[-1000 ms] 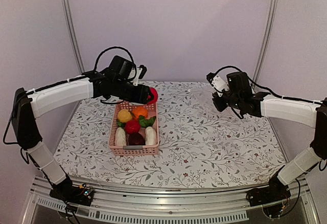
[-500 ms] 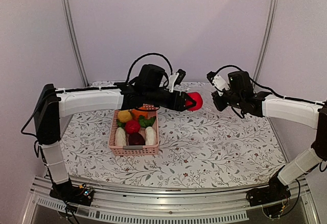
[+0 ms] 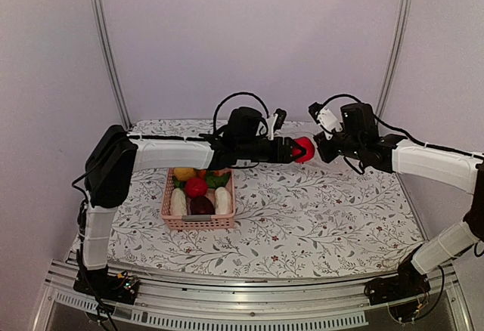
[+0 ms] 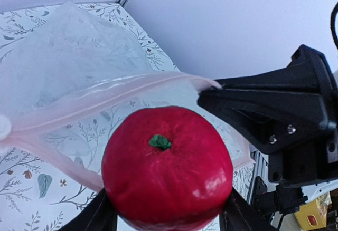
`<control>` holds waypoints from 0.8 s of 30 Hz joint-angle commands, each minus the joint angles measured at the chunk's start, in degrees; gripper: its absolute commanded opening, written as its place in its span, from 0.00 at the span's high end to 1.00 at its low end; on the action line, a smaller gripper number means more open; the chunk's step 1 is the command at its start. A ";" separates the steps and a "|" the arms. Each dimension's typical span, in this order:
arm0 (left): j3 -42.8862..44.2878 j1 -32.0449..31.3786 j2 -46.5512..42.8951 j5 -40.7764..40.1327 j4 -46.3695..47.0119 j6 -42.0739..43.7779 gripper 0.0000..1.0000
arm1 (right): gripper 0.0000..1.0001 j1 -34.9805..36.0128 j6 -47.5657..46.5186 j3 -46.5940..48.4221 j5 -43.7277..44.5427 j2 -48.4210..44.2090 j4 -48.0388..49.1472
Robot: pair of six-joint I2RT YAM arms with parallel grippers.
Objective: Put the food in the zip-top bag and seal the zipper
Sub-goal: Place the fake fruit in the zipper food storage bag.
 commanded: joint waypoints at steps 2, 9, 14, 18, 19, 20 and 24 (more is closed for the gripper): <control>0.30 0.88 3.34 -1.63 6.84 -5.24 0.55 | 1.00 -0.95 1.57 -0.32 -2.03 -2.56 -0.34; 5.39 1.33 6.12 -6.77 3.73 -10.16 0.31 | 1.00 -1.05 1.46 -0.46 -3.46 -2.06 -0.86; 5.05 1.01 4.08 -8.65 3.26 -10.61 0.12 | 1.00 -1.50 1.99 -0.12 -3.10 -1.45 -1.29; 1.24 0.93 0.26 -7.71 4.97 -11.15 0.00 | 1.00 -3.03 2.39 -0.04 -2.30 -1.30 -1.29; 0.27 0.89 -0.71 -7.17 5.70 -11.15 0.00 | 1.00 -3.70 2.41 -0.06 -2.22 -1.11 -1.30; -0.67 0.86 -1.67 -6.59 6.51 -10.92 0.00 | 1.00 -4.08 2.42 -0.06 -2.27 -0.99 -1.30; -3.58 -0.21 -6.17 -5.09 8.25 -7.07 0.00 | 1.00 -4.82 2.50 -0.16 -2.10 -0.42 -1.30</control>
